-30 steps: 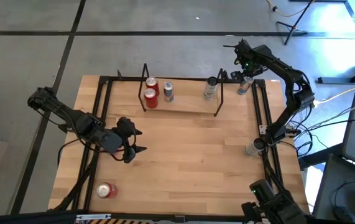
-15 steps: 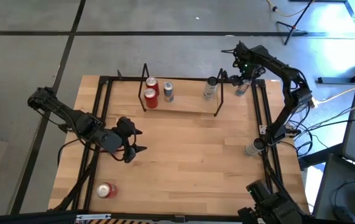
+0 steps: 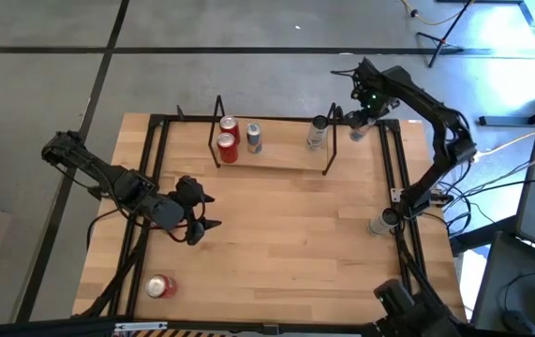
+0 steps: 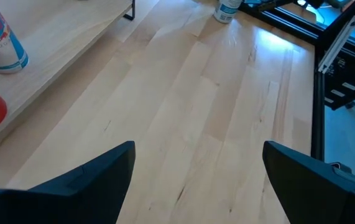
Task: Place canned beverage on shelf
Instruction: Put the blue soda can on the shelf aligned with the other blue soda can
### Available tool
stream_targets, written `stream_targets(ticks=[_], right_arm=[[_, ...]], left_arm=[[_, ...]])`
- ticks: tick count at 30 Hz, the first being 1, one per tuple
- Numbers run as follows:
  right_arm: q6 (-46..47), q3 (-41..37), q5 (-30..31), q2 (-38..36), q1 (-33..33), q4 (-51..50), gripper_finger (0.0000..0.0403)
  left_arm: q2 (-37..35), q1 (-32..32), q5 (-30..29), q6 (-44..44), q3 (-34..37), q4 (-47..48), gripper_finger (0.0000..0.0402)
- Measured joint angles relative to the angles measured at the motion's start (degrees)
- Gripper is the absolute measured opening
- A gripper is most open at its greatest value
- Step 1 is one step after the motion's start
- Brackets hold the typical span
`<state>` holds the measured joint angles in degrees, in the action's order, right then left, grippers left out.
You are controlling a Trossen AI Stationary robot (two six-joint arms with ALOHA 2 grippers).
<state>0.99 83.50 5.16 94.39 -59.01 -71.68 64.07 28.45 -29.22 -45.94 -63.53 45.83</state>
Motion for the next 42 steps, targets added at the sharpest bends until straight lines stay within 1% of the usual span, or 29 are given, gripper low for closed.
stream_targets(ticks=[5,10,12,16,23,25,28,31,34,36,39,42], right_arm=[[1.4,6.2,-0.5,-3.3,5.9,-8.8,0.0206],[5.7,10.3,-1.1,-5.8,14.8,-18.7,0.0206],[8.3,10.6,-2.1,-7.9,18.8,-18.2,0.0206],[16.3,10.6,-6.3,-11.6,26.9,-18.6,0.0206],[28.9,10.6,-6.7,-15.3,41.5,-18.4,0.0206],[31.1,10.6,-7.5,-15.5,45.3,-18.4,0.0206],[31.9,10.6,-9.7,-15.4,51.7,-17.7,0.0206],[32.4,10.6,-9.8,-14.3,59.1,-11.7,0.0206],[33.1,10.6,-9.0,-12.4,65.4,-1.1,0.0206],[32.8,10.6,-7.6,-11.1,68.9,7.5,0.0206],[31.5,10.6,-7.2,-8.4,72.7,18.3,0.0206],[30.2,10.6,-6.9,-5.4,75.2,25.3,0.0206]], left_arm=[[0.0,0.0,0.1,0.0,0.0,0.0,0.0344],[0.0,0.0,0.2,-0.2,0.0,0.0,0.0344],[0.0,0.1,0.6,-0.5,0.0,-0.4,0.0344],[0.0,0.1,3.1,-0.8,0.0,-2.0,0.0344],[0.0,1.2,4.7,-1.1,0.0,-3.6,0.0344],[0.0,1.6,4.8,-1.1,0.0,-3.9,0.0344],[0.3,1.7,4.7,-0.1,0.0,-7.6,0.0344],[1.3,1.6,4.1,2.1,0.0,-12.5,0.0344],[3.4,0.4,4.1,5.1,0.0,-17.7,0.0344],[5.4,-0.8,5.5,7.2,0.0,-20.7,0.034],[8.0,-2.6,7.7,8.9,0.0,-23.7,0.0323],[9.4,-3.9,8.6,9.0,0.0,-25.0,0.0294]])
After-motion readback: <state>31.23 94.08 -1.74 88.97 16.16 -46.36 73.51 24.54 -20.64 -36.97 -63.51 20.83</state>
